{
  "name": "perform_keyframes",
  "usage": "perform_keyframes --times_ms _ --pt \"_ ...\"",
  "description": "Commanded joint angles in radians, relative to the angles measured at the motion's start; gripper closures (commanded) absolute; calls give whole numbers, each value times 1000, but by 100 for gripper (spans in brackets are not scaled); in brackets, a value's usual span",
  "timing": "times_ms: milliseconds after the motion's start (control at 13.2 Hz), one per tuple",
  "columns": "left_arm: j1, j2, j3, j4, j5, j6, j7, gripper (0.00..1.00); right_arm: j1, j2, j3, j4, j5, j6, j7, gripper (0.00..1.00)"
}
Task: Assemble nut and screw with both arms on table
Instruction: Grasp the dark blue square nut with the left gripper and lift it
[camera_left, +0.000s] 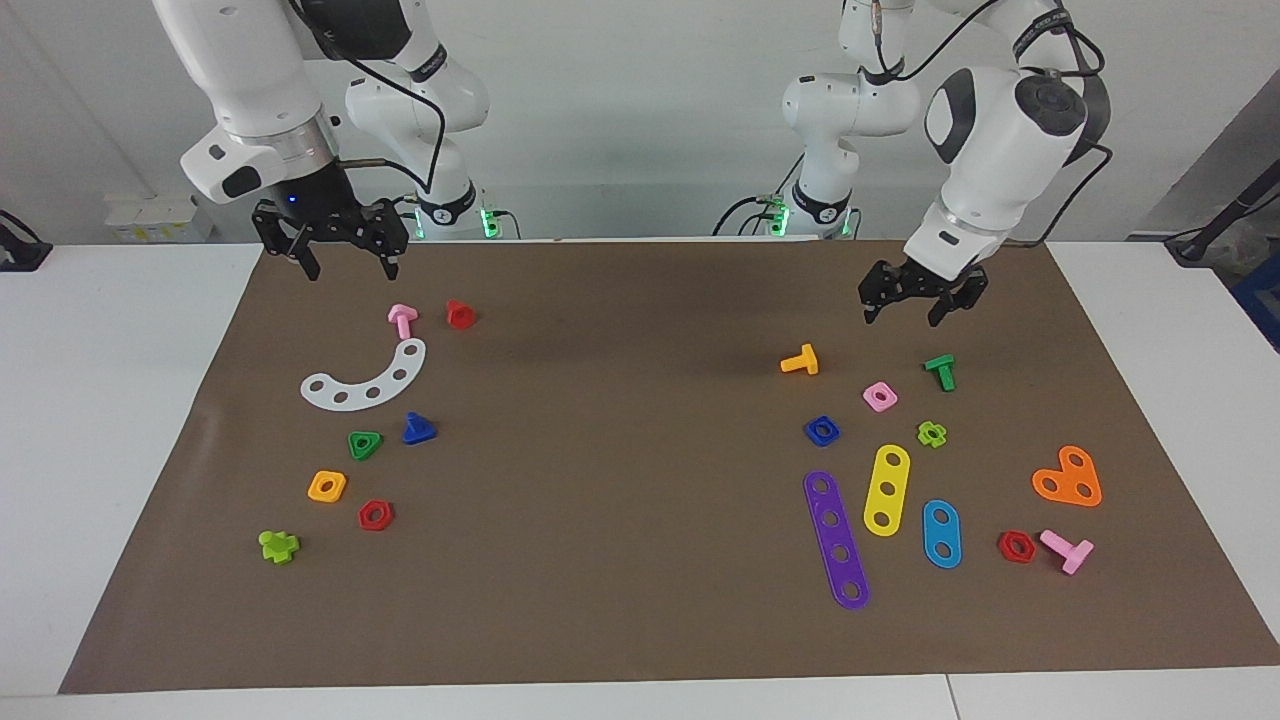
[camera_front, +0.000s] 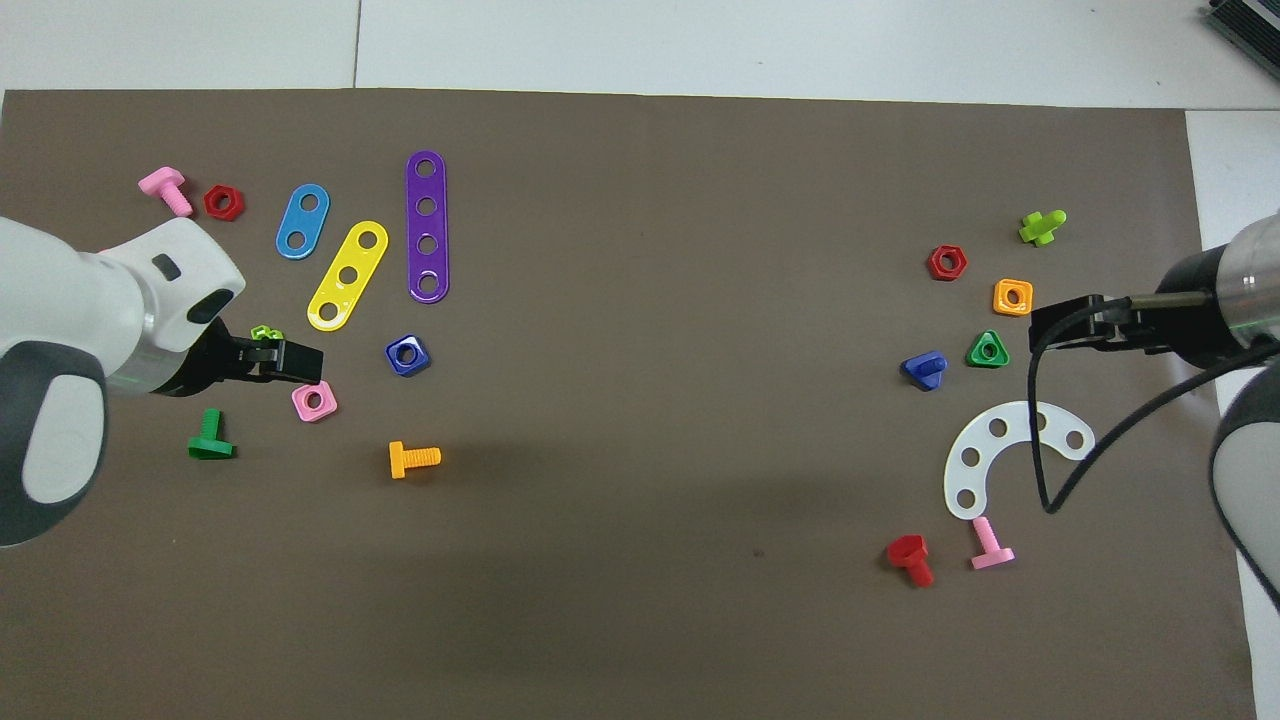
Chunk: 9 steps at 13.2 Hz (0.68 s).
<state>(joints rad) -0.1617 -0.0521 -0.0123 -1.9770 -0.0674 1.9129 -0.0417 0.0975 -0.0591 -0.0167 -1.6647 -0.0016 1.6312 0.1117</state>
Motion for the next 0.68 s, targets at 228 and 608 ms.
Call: perform_keyframes --times_ms 228,608 --pt "-104 14 6 -172 -11 175 -43 0 -1 -28 -3 -33 9 18 -17 0" --pt "-105 52 11 82 0 -113 -72 0 -4 -31 -3 -33 15 1 -26 0"
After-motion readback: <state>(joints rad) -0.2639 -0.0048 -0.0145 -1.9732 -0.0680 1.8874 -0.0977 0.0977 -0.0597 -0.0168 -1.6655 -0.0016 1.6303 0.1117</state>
